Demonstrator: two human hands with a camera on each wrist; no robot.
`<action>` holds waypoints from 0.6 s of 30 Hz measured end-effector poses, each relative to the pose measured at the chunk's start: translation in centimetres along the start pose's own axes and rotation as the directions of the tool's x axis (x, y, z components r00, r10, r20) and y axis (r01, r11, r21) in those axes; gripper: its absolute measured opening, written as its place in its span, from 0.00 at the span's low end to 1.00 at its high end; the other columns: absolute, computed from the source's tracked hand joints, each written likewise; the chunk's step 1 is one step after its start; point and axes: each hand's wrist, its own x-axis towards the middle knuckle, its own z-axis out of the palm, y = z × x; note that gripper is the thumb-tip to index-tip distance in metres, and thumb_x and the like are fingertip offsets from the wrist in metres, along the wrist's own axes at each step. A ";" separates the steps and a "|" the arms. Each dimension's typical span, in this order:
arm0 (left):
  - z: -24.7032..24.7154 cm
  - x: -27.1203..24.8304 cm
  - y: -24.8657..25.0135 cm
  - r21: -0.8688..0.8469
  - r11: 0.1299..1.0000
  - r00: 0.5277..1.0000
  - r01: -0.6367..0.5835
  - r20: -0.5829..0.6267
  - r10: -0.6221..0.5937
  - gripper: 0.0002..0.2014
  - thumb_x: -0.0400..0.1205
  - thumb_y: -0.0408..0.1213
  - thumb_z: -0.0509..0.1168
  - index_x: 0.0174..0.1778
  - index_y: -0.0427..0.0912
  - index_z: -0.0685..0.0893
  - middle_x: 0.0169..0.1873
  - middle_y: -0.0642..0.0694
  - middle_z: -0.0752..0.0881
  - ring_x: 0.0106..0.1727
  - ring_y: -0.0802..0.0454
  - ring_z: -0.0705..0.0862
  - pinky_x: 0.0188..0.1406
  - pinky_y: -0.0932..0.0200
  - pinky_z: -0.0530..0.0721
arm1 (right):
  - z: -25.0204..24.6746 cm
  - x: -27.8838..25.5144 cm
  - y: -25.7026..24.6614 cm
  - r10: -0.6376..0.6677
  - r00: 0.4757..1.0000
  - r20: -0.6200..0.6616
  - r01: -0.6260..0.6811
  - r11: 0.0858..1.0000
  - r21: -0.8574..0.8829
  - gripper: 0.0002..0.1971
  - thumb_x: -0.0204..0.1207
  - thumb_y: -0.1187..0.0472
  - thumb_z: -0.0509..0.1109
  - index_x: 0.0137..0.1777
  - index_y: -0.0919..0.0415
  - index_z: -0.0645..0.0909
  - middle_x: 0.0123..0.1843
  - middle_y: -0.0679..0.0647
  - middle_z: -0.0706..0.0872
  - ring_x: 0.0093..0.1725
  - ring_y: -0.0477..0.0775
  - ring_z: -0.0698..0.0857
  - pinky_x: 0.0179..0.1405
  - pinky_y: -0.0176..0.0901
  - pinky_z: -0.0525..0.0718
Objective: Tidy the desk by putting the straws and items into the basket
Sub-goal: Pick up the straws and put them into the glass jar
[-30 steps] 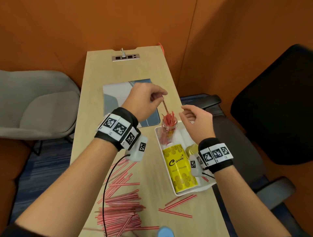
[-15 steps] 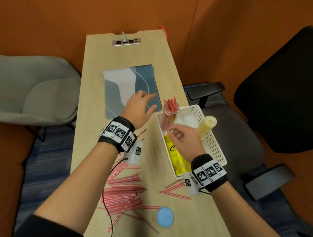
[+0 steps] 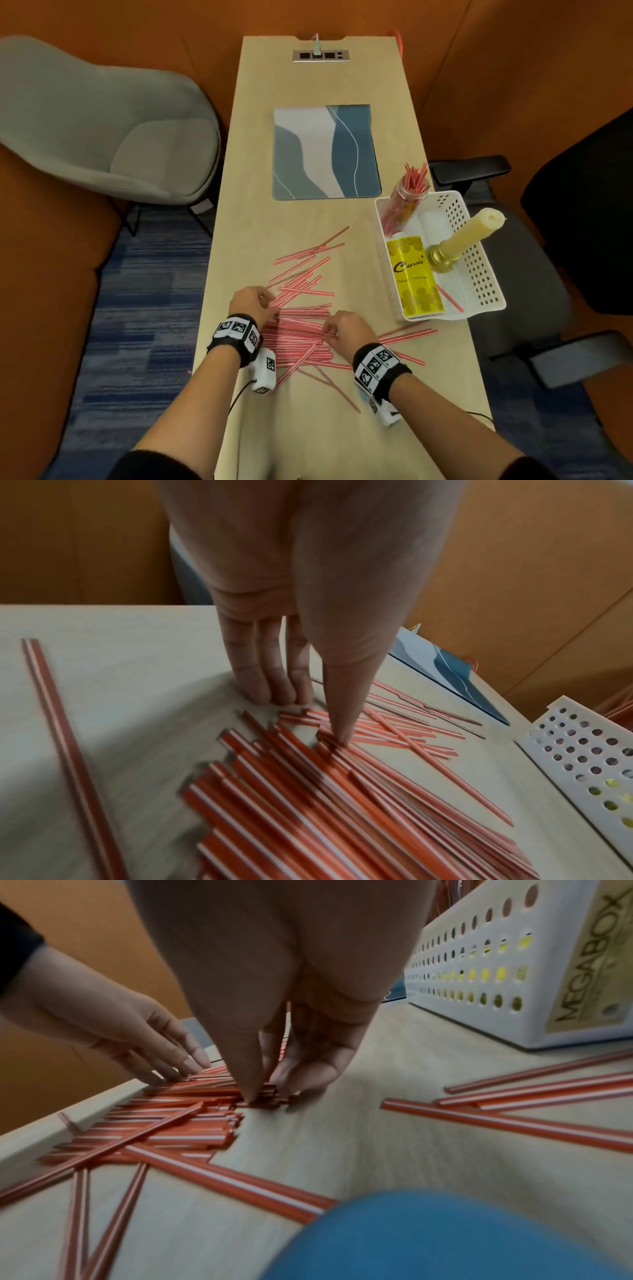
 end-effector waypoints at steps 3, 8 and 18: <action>0.6 -0.1 -0.7 -0.058 0.998 0.999 -0.014 -0.045 0.011 0.09 0.71 0.41 0.81 0.43 0.48 0.90 0.37 0.52 0.88 0.39 0.54 0.86 0.42 0.62 0.83 | -0.5 0.0 0.2 0.016 1.000 -0.020 -0.016 0.999 -0.035 0.04 0.76 0.57 0.75 0.48 0.53 0.89 0.49 0.49 0.88 0.44 0.46 0.82 0.47 0.37 0.81; 1.1 -0.3 -1.7 -0.166 0.986 0.997 -0.011 -0.082 -0.003 0.04 0.72 0.36 0.80 0.37 0.46 0.91 0.33 0.52 0.89 0.36 0.55 0.88 0.47 0.55 0.90 | -1.4 -0.4 0.9 0.086 0.995 -0.045 -0.085 0.996 0.020 0.02 0.74 0.56 0.75 0.44 0.50 0.89 0.40 0.45 0.88 0.40 0.44 0.83 0.44 0.37 0.83; 0.3 -0.7 -1.9 -0.114 0.991 0.996 -0.071 -0.061 0.065 0.11 0.77 0.29 0.71 0.33 0.49 0.89 0.34 0.55 0.89 0.40 0.56 0.88 0.45 0.60 0.87 | -4.0 -2.4 2.1 0.164 0.971 -0.171 -0.067 0.883 0.465 0.10 0.72 0.66 0.79 0.38 0.48 0.88 0.29 0.38 0.86 0.30 0.37 0.80 0.32 0.25 0.78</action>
